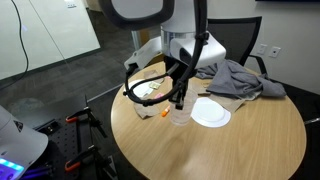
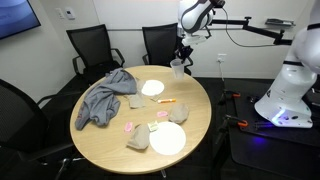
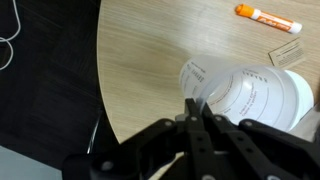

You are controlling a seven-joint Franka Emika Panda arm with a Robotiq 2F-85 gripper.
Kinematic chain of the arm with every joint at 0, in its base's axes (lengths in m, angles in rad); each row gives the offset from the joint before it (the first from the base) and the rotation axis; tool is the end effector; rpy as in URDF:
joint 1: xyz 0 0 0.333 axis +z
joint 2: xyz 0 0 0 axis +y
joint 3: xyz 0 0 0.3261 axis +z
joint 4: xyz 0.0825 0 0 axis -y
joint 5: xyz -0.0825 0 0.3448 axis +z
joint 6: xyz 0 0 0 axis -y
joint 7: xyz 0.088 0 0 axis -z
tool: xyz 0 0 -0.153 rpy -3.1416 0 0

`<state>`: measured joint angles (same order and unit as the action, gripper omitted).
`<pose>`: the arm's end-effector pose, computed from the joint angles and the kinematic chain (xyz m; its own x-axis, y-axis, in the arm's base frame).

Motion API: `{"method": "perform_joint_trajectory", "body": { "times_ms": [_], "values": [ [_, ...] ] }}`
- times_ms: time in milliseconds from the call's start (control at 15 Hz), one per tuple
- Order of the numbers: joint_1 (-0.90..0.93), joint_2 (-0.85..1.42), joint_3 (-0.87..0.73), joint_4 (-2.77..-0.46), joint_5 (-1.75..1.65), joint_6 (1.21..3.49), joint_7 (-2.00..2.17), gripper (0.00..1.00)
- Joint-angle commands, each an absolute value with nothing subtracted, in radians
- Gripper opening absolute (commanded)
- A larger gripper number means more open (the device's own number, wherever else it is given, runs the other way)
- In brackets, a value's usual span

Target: Take the marker from the cup, set it on the table, shift the cup to the right, and then return the marker to the cup

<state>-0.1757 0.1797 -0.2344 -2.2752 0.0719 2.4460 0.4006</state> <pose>0.4673 -0.2014 0.2734 0.6506 -0.7594 -0.0045 -0.7594 -0.6506 -0.0028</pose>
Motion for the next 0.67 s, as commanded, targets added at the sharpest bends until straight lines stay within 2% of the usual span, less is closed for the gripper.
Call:
{"method": "perform_joint_trajectory", "body": {
  "times_ms": [0,600],
  "values": [
    [-0.192,0.186,-0.239,-2.292,0.095,2.456,0.383,0.01],
    [-0.21,0.315,-0.213,-2.291,0.151,2.663,0.297,0.01]
  ]
}}
